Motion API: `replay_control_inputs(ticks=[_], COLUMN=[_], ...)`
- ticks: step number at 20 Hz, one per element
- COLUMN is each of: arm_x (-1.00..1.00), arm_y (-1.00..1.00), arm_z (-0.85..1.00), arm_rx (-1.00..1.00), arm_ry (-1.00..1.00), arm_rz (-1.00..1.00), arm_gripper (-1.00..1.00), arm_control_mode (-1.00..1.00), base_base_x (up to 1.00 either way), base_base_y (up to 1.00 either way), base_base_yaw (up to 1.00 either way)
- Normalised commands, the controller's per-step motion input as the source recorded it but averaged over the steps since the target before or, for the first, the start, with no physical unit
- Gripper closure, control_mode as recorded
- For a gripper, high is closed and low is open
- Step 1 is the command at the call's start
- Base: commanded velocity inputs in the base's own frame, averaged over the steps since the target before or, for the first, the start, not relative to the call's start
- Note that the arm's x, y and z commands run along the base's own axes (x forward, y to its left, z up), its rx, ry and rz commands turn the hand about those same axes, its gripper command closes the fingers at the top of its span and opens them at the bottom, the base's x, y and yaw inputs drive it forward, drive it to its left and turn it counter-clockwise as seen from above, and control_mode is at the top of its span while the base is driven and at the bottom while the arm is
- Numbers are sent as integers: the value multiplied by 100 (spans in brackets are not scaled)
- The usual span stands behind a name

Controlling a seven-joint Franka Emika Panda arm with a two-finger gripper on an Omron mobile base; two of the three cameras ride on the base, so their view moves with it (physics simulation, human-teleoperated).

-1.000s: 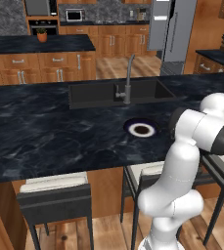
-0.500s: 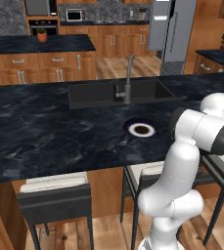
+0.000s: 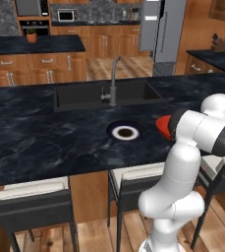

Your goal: Pick the chicken drumstick and tomato from their plates and place them in the bowl. Then put the bowl in the fridge.

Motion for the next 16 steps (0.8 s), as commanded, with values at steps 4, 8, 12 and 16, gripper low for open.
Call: replay_control_inputs(ticks=[4,8,12,16], arm_x=[0,0,0,0], arm_y=[0,0,0,0], arm_z=[0,0,0,0], arm_rx=[0,0,0,0], arm_ry=[0,0,0,0], arm_rz=[0,0,0,0], arm_gripper=[-100,-100,-100,-100], arm_control_mode=[100,100,100,100], base_base_x=[17,18,19,24], base_base_y=[-48,-50,-47,-43], base_base_yaw=[0,0,6,9])
